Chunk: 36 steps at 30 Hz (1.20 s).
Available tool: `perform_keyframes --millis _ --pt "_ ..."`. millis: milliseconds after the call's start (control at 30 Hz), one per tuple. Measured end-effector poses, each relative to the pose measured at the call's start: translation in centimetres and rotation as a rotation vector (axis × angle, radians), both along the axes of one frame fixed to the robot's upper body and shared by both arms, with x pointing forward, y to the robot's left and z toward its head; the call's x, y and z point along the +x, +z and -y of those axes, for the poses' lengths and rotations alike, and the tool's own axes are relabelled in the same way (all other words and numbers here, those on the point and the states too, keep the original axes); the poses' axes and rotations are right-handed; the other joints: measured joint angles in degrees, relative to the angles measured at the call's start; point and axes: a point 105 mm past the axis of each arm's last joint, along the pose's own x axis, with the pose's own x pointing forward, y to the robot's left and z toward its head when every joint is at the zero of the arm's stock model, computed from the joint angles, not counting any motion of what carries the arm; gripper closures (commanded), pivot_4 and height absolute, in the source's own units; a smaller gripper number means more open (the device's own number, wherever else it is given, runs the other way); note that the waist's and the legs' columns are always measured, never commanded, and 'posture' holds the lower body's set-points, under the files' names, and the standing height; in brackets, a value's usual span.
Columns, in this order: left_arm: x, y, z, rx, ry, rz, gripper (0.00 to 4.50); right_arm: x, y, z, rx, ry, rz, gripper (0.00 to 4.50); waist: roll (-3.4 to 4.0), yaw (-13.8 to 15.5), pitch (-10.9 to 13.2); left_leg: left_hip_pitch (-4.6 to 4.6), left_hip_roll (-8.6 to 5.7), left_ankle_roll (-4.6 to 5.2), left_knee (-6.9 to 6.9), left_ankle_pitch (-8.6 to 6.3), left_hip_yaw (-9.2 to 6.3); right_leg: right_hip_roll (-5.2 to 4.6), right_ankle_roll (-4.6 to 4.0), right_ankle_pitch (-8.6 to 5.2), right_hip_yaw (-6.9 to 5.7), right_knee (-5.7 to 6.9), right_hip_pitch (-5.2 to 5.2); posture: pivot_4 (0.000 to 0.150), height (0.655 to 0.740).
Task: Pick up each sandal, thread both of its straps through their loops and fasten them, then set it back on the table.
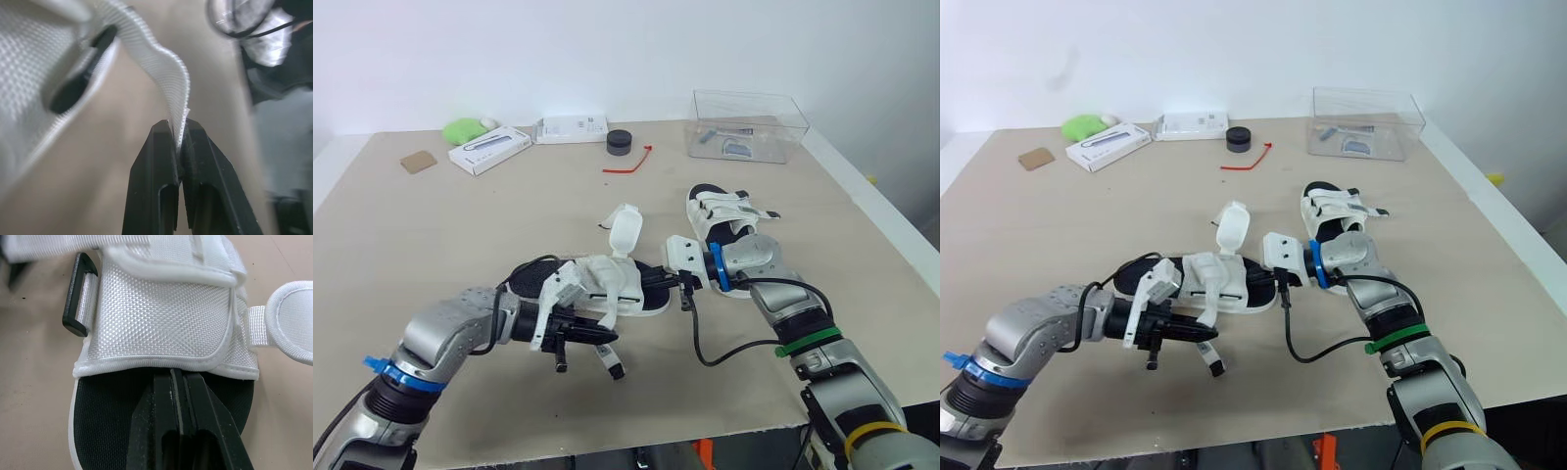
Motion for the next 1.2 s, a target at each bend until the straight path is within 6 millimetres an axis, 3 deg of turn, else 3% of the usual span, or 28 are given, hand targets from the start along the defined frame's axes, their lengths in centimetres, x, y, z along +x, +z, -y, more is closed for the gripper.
perform_keyframes --millis 167,333,500,667,1200 --pt "0.3 4.5 -1.4 -0.146 -0.062 -0.064 4.48 0.0 0.0 0.1 -0.007 0.001 0.004 4.50 0.00 0.00 0.00 -0.01 -0.03 -0.01 0.01 0.01 -0.03 -0.01 0.00 0.00 -0.04 -0.01 0.02 0.150 0.7400" --pt "3.7 7.1 -2.2 -0.212 0.009 0.003 4.48 0.1 0.1 0.1 -0.007 0.005 0.006 4.50 0.00 0.02 0.00 -0.01 -0.05 -0.06 0.00 0.04 -0.04 -0.01 0.01 0.00 -0.05 -0.01 0.02 0.150 0.7400" --pt "7.0 6.0 -2.2 -0.148 0.063 0.103 4.48 0.1 0.1 0.1 -0.008 0.007 0.009 4.50 0.00 0.02 0.00 -0.07 -0.07 -0.07 0.00 0.04 -0.02 -0.02 -0.01 0.01 -0.02 -0.03 0.00 0.150 0.7400" --pt "8.2 6.3 -1.5 -0.124 0.009 0.175 4.48 0.1 0.1 0.1 -0.009 0.006 0.010 4.50 0.00 0.02 0.00 -0.08 -0.07 -0.07 0.01 0.04 -0.03 -0.02 0.00 0.01 -0.02 -0.03 -0.01 0.150 0.7400" --pt "8.6 6.2 -2.0 -0.043 -0.141 0.167 4.48 0.2 0.2 0.4 -0.016 0.001 0.015 4.50 0.00 0.02 0.00 -0.14 -0.09 -0.06 0.01 0.03 -0.05 -0.02 0.03 0.00 -0.03 -0.04 -0.02 0.150 0.7400"
